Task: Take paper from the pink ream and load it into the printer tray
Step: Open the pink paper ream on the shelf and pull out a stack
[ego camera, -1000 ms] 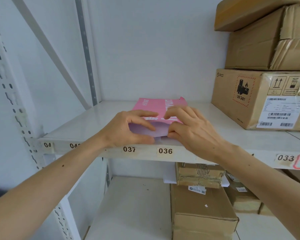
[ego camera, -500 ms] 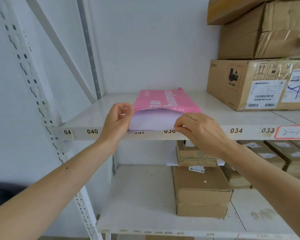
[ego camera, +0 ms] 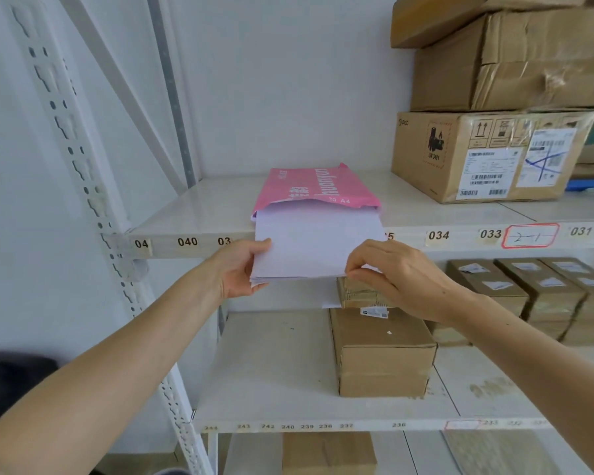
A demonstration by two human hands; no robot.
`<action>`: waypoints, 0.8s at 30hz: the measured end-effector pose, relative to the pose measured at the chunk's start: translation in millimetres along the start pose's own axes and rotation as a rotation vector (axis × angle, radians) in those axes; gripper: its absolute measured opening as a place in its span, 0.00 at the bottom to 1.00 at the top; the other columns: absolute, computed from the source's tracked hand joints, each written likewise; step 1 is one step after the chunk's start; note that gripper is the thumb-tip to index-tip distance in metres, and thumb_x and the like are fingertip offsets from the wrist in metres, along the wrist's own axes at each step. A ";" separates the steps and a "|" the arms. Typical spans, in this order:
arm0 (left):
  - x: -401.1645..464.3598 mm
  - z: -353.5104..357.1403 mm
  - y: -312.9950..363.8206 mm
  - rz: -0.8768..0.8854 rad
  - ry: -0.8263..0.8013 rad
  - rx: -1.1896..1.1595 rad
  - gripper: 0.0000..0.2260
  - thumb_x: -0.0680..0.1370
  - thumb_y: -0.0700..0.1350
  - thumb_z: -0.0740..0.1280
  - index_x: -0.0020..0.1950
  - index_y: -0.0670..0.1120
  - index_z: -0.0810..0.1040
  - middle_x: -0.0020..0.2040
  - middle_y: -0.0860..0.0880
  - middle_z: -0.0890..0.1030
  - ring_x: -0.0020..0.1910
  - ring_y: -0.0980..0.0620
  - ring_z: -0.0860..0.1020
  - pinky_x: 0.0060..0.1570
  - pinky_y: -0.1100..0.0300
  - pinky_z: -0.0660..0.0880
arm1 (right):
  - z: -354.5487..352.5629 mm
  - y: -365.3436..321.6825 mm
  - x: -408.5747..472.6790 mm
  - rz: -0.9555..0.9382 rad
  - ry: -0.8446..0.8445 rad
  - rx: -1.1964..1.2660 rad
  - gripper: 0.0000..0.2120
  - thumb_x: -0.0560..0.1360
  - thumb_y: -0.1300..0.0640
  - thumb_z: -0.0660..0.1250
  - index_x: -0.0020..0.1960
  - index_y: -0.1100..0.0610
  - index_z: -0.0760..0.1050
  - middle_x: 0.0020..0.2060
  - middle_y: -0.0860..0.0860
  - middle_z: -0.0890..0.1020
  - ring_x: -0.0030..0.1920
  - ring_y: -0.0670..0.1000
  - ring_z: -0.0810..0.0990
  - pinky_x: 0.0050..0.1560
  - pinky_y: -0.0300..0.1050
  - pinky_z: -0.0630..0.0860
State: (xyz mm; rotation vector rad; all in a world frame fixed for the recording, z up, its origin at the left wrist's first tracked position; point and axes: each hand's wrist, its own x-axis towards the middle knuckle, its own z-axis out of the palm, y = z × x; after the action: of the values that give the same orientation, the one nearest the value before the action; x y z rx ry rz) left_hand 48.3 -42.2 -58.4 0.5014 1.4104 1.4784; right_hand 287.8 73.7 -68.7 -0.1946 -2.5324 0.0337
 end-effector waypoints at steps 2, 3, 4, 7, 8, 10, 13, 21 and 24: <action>0.5 6.0 -1.4 0.011 0.055 0.061 0.07 0.81 0.42 0.61 0.57 0.41 0.75 0.36 0.46 0.85 0.33 0.50 0.84 0.32 0.57 0.82 | -2.1 2.3 -3.5 -0.029 -0.035 -0.009 0.15 0.79 0.47 0.56 0.49 0.55 0.78 0.46 0.46 0.81 0.44 0.50 0.80 0.50 0.48 0.74; -0.2 9.0 -1.3 0.020 0.081 0.086 0.08 0.81 0.41 0.61 0.57 0.40 0.75 0.37 0.45 0.85 0.34 0.49 0.84 0.33 0.55 0.81 | -3.0 3.6 -5.0 -0.027 -0.049 -0.018 0.17 0.79 0.44 0.57 0.52 0.55 0.77 0.49 0.46 0.81 0.49 0.49 0.79 0.54 0.48 0.72; -0.9 11.5 -0.7 0.027 0.100 0.097 0.09 0.81 0.40 0.60 0.59 0.40 0.74 0.40 0.45 0.83 0.37 0.48 0.82 0.37 0.52 0.79 | -3.9 5.2 -6.3 0.001 -0.062 -0.024 0.20 0.77 0.39 0.57 0.55 0.54 0.76 0.54 0.46 0.80 0.54 0.48 0.78 0.59 0.47 0.70; -4.9 15.6 -0.9 0.034 0.134 0.107 0.12 0.81 0.39 0.60 0.64 0.37 0.73 0.48 0.43 0.80 0.42 0.47 0.79 0.44 0.52 0.74 | -5.7 11.8 -5.7 0.229 -0.046 0.053 0.35 0.73 0.29 0.51 0.67 0.53 0.70 0.66 0.46 0.72 0.67 0.47 0.68 0.65 0.44 0.63; -6.5 16.2 -1.9 0.031 0.142 0.107 0.14 0.81 0.38 0.60 0.65 0.36 0.72 0.50 0.43 0.80 0.43 0.46 0.79 0.47 0.51 0.74 | -6.0 13.4 -3.0 0.345 -0.019 0.130 0.37 0.73 0.28 0.49 0.68 0.54 0.69 0.65 0.47 0.71 0.67 0.47 0.67 0.64 0.44 0.62; -10.2 17.0 -4.7 0.031 0.162 0.113 0.15 0.81 0.38 0.61 0.67 0.34 0.71 0.50 0.42 0.80 0.42 0.47 0.79 0.50 0.51 0.72 | -6.9 13.8 6.8 0.590 0.054 0.295 0.37 0.71 0.27 0.50 0.65 0.55 0.69 0.57 0.47 0.71 0.58 0.47 0.71 0.58 0.46 0.66; -17.4 18.2 -10.3 0.049 0.184 0.144 0.15 0.81 0.38 0.61 0.67 0.33 0.71 0.50 0.42 0.80 0.40 0.48 0.79 0.50 0.51 0.72 | -5.1 14.4 20.5 0.883 0.038 0.327 0.38 0.74 0.30 0.55 0.70 0.60 0.64 0.62 0.55 0.69 0.60 0.54 0.72 0.52 0.47 0.66; -35.6 18.6 -24.3 0.043 0.176 0.168 0.13 0.81 0.39 0.61 0.64 0.35 0.73 0.49 0.43 0.81 0.44 0.46 0.79 0.50 0.51 0.73 | -10.8 4.8 19.5 1.162 -0.050 0.763 0.12 0.78 0.52 0.65 0.51 0.62 0.75 0.40 0.54 0.81 0.34 0.51 0.79 0.30 0.41 0.71; -39.6 19.3 -33.9 0.076 0.199 0.190 0.12 0.81 0.38 0.60 0.63 0.36 0.74 0.54 0.41 0.80 0.51 0.43 0.79 0.51 0.50 0.74 | -7.5 0.4 13.1 1.151 -0.011 0.805 0.14 0.77 0.57 0.65 0.58 0.66 0.75 0.51 0.60 0.83 0.44 0.57 0.83 0.41 0.46 0.78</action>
State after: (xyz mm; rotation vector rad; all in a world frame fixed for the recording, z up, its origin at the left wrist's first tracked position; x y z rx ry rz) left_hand 93.4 -71.7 -72.0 0.5427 1.7162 1.4948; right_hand 281.4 75.8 -55.1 -1.2304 -1.8735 1.4202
